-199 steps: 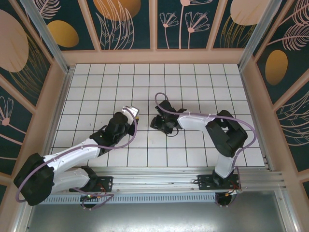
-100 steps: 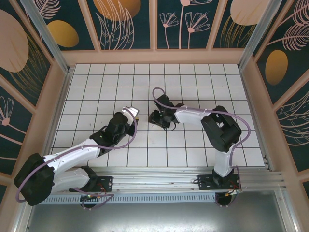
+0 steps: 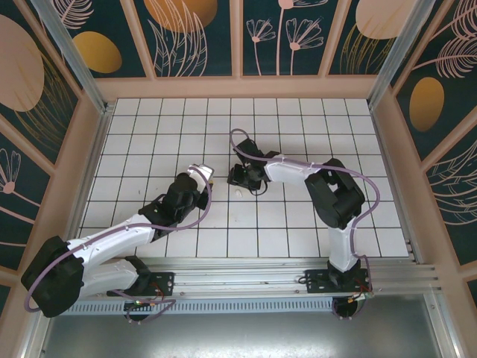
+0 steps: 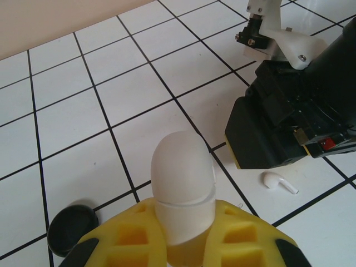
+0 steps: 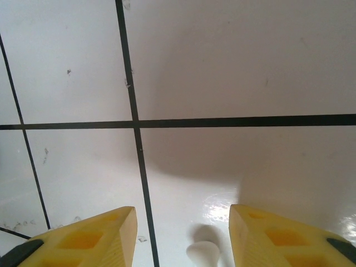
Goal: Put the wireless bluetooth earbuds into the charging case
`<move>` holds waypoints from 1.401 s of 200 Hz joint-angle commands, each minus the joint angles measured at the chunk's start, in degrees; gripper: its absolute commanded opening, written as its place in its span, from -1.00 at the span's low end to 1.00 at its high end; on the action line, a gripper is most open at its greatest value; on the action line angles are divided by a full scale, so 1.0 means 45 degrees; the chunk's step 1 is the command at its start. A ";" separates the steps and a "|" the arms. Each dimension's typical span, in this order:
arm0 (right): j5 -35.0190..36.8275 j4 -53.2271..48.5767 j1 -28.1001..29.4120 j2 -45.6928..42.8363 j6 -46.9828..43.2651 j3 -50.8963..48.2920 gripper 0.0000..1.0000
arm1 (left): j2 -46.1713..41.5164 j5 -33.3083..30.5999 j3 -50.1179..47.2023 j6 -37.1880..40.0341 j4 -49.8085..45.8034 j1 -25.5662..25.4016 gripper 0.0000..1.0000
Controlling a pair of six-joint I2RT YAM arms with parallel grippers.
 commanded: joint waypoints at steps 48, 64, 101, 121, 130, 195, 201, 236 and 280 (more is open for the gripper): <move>0.1731 -0.3531 0.0914 -0.0176 -0.3028 0.1926 -0.20 | -0.0337 -0.0202 -0.0181 0.0062 -0.0108 0.0089 -1.00; 0.1772 -0.3971 0.0915 0.0115 -0.3248 0.2195 -0.20 | -0.0356 -0.0142 -0.0170 0.0009 -0.0121 0.0105 -1.00; 0.1563 -0.4516 0.0930 0.0868 -0.3801 0.2798 -0.20 | -0.0414 -0.0086 -0.0122 -0.0042 -0.0288 0.0093 -1.00; 0.1497 -0.4832 0.0929 0.1311 -0.4131 0.3219 -0.20 | -0.0500 -0.0124 -0.0144 -0.0040 -0.0357 0.0102 -1.00; 0.1456 -0.4961 0.0935 0.1488 -0.4293 0.3391 -0.20 | -0.0550 -0.0154 -0.0171 -0.0045 -0.0366 0.0099 -1.00; 0.1424 -0.5401 0.0915 0.2033 -0.4785 0.3856 -0.28 | -0.0590 -0.0183 -0.0274 -0.0091 -0.0372 0.0103 -1.00; 0.1433 -0.5463 0.0916 0.2073 -0.4814 0.3894 -0.29 | -0.0590 -0.0203 -0.0269 -0.0073 -0.0378 0.0107 -1.00; 0.1428 -0.5638 0.0935 0.2194 -0.4902 0.3923 -0.32 | -0.0551 -0.0216 -0.0273 -0.0073 -0.0357 0.0098 -1.00; 0.1428 -0.5874 0.1052 0.2383 -0.5010 0.4043 -0.34 | -0.0492 -0.0222 -0.0287 -0.0095 -0.0323 0.0098 -1.00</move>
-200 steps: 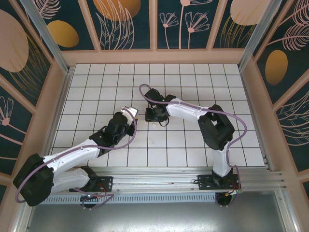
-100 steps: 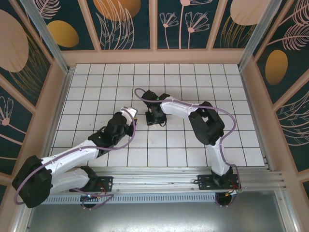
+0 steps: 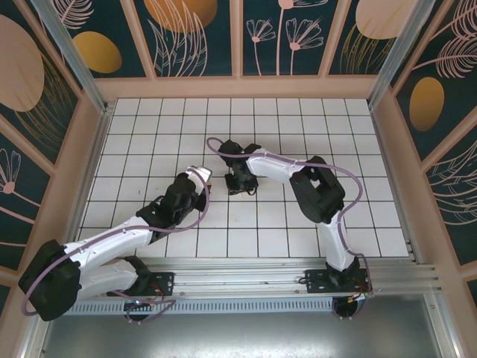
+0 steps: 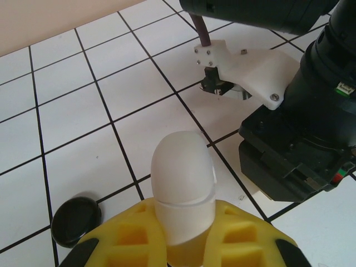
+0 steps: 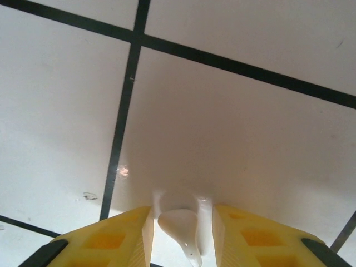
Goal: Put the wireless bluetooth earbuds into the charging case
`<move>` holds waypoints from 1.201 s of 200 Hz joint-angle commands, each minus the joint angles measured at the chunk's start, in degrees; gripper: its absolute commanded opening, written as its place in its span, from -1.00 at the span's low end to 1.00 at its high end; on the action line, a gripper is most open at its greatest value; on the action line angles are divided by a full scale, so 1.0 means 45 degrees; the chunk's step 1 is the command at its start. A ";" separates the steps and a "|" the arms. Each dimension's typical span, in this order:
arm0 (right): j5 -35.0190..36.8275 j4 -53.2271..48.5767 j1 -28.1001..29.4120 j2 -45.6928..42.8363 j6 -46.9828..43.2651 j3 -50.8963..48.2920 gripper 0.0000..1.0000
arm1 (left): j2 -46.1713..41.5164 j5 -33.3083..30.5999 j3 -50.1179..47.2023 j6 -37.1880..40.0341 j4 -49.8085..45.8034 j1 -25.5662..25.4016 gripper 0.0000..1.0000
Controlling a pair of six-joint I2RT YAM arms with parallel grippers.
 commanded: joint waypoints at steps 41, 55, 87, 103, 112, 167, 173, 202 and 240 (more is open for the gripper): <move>0.0316 -0.0853 0.0171 0.0709 -0.0431 0.0727 -0.41 | -0.0080 -0.0164 -0.0081 -0.0131 -0.0027 0.0088 -1.00; 0.0299 -0.0936 0.0189 0.0843 -0.0450 0.0864 -0.44 | -0.0088 -0.0163 -0.0075 -0.0125 -0.0056 0.0106 -1.00; 0.0471 -0.1113 0.0232 0.0842 -0.0402 0.0967 -0.57 | -0.0148 -0.0218 -0.0081 -0.0124 -0.0096 0.0094 -1.00; 0.0664 -0.1171 0.0232 0.0688 -0.0292 0.0939 -0.61 | -0.0148 -0.0223 -0.0078 -0.0123 -0.0104 0.0094 -1.00; 0.0666 -0.1166 0.0213 0.0560 -0.0238 0.0911 -0.63 | -0.0148 -0.0223 -0.0081 -0.0127 -0.0085 0.0097 -1.00; 0.1947 -0.0929 0.0134 -0.0745 0.0335 0.0793 -0.69 | -0.0420 0.0323 -0.0288 -0.0201 0.0548 0.0095 -1.00; 0.2118 -0.0886 0.0134 -0.0932 0.0389 0.0776 -0.69 | -0.0487 0.0465 -0.0363 -0.0201 0.0728 0.0104 -1.00; 0.2925 -0.0619 0.0153 -0.2033 0.0658 0.0719 -0.69 | -0.0786 0.1447 -0.0588 -0.0171 0.1644 0.0105 -1.00; 0.3985 0.0183 0.0317 -0.4253 0.1070 0.0318 -0.71 | -0.0988 0.2596 -0.0543 -0.0190 0.2740 0.0089 -1.00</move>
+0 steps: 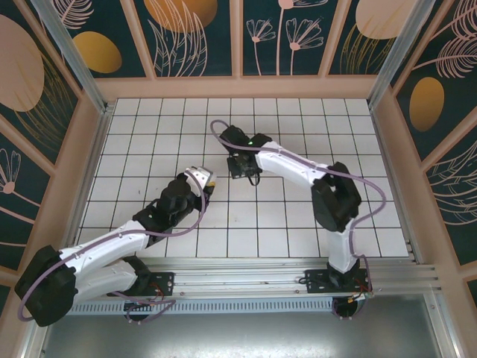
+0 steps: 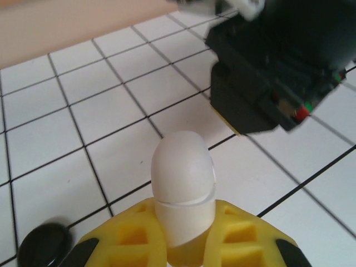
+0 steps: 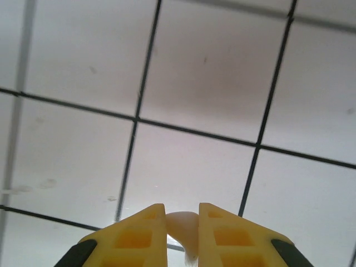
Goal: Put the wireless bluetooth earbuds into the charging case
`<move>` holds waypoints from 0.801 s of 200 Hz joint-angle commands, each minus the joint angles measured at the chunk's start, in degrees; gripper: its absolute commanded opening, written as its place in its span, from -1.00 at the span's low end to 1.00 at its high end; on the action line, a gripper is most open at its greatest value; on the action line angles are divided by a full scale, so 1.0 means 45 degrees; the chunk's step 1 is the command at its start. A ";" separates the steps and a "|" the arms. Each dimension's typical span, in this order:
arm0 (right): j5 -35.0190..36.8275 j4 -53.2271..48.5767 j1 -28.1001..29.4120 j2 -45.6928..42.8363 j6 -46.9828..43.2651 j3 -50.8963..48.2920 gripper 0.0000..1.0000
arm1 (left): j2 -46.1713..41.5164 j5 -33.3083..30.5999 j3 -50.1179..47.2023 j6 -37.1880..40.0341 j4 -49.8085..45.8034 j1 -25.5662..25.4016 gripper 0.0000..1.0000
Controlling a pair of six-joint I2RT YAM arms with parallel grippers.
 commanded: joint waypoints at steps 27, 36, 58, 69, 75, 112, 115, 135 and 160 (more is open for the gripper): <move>0.1549 0.1885 0.0648 -0.3536 0.0309 -0.0961 -0.71 | -0.0225 0.1708 -0.0101 -0.0182 0.2396 0.0095 -1.00; 0.1584 0.2362 0.0809 -0.4106 0.0262 -0.1220 -0.72 | -0.0172 0.1869 -0.0121 -0.0184 0.2698 0.0090 -1.00; 0.1665 0.3310 0.1195 -0.5269 0.0194 -0.1811 -0.73 | -0.0055 0.2221 0.0003 -0.0282 0.3137 0.0097 -1.00; 0.1706 0.3650 0.1395 -0.5714 0.0145 -0.1999 -0.74 | 0.0003 0.2411 0.0075 -0.0367 0.3317 0.0106 -1.00; 0.1751 0.3821 0.1517 -0.5909 0.0116 -0.2071 -0.74 | 0.0034 0.2560 0.0126 -0.0410 0.3411 0.0103 -1.00; 0.1765 0.4516 0.2442 -0.6595 0.0027 -0.2174 -0.74 | 0.0276 0.3199 0.0345 -0.0497 0.4084 0.0096 -1.00; 0.1765 0.4543 0.2515 -0.6617 0.0027 -0.2173 -0.74 | 0.0296 0.3221 0.0364 -0.0499 0.4140 0.0106 -1.00; 0.1633 0.4769 0.2860 -0.6623 -0.0029 -0.2310 -0.74 | 0.0386 0.3522 0.0367 -0.0476 0.4654 0.0094 -1.00; 0.1560 0.4875 0.2947 -0.6768 0.0023 -0.2635 -0.74 | 0.0421 0.4029 0.0364 -0.0632 0.5260 0.0115 -1.00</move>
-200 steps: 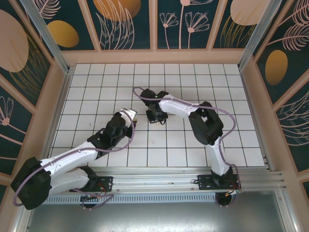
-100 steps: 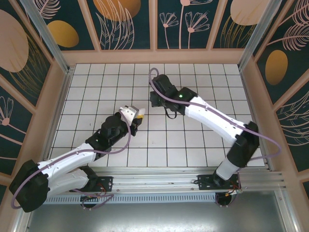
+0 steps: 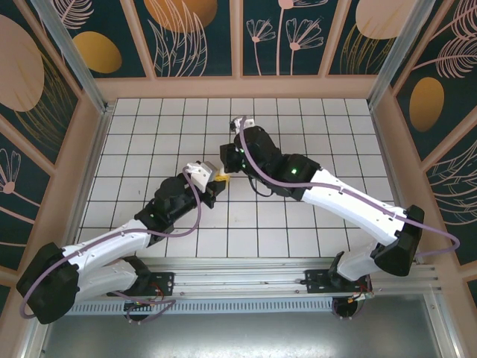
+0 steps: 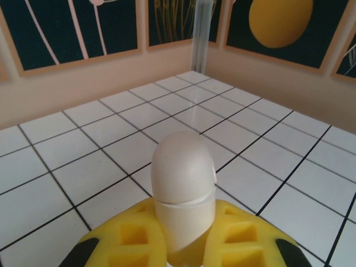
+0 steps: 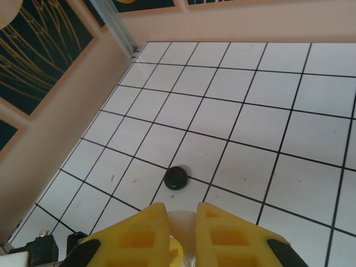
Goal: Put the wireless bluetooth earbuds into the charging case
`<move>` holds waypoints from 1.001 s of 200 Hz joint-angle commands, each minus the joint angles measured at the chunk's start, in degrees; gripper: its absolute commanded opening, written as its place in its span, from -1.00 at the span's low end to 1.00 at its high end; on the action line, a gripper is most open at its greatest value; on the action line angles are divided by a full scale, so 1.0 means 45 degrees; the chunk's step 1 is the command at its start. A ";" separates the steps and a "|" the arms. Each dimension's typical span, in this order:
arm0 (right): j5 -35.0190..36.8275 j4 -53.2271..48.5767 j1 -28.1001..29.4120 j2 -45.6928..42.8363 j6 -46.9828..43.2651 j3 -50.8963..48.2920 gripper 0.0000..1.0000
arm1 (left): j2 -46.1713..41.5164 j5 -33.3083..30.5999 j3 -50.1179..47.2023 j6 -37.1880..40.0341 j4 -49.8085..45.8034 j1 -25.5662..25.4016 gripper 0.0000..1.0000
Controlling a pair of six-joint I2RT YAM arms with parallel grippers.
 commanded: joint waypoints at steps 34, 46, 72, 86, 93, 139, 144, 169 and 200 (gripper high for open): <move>-0.0269 0.1291 0.0018 -0.1537 0.0160 -0.1549 -0.74 | 0.0057 0.0945 0.0725 -0.0621 0.0970 0.0129 -1.00; -0.0415 0.1410 -0.0059 -0.1928 0.0342 -0.1950 -0.74 | 0.0046 0.0948 0.0827 -0.0731 0.0787 0.0171 -1.00; -0.0879 0.1381 -0.0172 -0.2393 0.0564 -0.2419 -0.74 | 0.0028 0.1196 0.0896 -0.0988 0.0776 0.0236 -1.00; -0.1577 0.1379 -0.0284 -0.2416 0.0655 -0.2548 -0.74 | 0.0031 0.1344 0.0929 -0.1081 0.0777 0.0235 -1.00; -0.1997 0.1378 -0.0365 -0.2362 0.0737 -0.2604 -0.74 | 0.0007 0.1384 0.0947 -0.1125 0.0797 0.0254 -1.00; -0.3352 0.1182 -0.0747 -0.1816 0.0939 -0.2747 -0.74 | -0.0205 0.1596 0.0967 -0.1262 0.0778 0.0258 -1.00; -0.3456 0.1184 -0.0785 -0.1793 0.0941 -0.2751 -0.75 | -0.0236 0.1608 0.0967 -0.1262 0.0746 0.0261 -1.00; -0.3804 0.1213 -0.0970 -0.1639 0.0907 -0.2745 -0.74 | -0.0349 0.1658 0.0990 -0.1244 0.0583 0.0252 -1.00; -0.4055 0.1497 -0.1410 -0.1556 0.0858 -0.2930 -0.74 | -0.0442 0.1867 0.1028 -0.1281 0.0582 0.0253 -1.00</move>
